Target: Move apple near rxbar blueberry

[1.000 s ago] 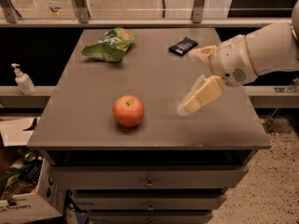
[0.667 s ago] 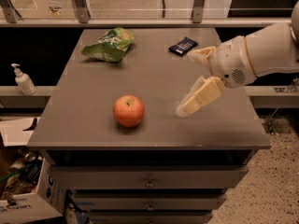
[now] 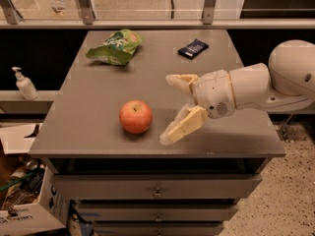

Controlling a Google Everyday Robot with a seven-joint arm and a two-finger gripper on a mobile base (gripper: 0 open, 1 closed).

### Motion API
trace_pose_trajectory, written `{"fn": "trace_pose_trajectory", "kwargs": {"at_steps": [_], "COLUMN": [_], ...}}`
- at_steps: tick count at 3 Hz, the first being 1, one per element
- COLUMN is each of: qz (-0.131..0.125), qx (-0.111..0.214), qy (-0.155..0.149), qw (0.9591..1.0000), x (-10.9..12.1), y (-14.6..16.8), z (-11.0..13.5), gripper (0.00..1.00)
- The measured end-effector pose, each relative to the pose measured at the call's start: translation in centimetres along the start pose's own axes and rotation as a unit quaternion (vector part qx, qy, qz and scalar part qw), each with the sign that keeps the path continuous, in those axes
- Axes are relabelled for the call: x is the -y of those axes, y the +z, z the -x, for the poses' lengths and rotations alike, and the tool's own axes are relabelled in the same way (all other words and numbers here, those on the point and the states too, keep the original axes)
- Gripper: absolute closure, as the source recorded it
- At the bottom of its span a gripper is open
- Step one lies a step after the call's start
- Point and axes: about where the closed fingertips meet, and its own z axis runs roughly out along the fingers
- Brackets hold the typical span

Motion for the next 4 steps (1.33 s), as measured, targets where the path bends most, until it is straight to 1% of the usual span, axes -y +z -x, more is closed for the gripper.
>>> {"fn": "trace_pose_trajectory", "kwargs": {"at_steps": [1, 2, 3, 4], "qz": [0.0, -0.005, -0.012, -0.012], "qx": [0.0, -0.006, -0.007, -0.003], "qy": [0.0, -0.007, -0.02, -0.037], "qw": [1.0, 0.9999, 0.9997, 0.9992], "x": [0.0, 0.0, 0.4, 1.3], "y": [0.0, 0.3, 1.6, 3.1], "z": [0.0, -0.5, -1.7, -2.7], "gripper": [0.0, 0.0, 0.0, 0.0]}}
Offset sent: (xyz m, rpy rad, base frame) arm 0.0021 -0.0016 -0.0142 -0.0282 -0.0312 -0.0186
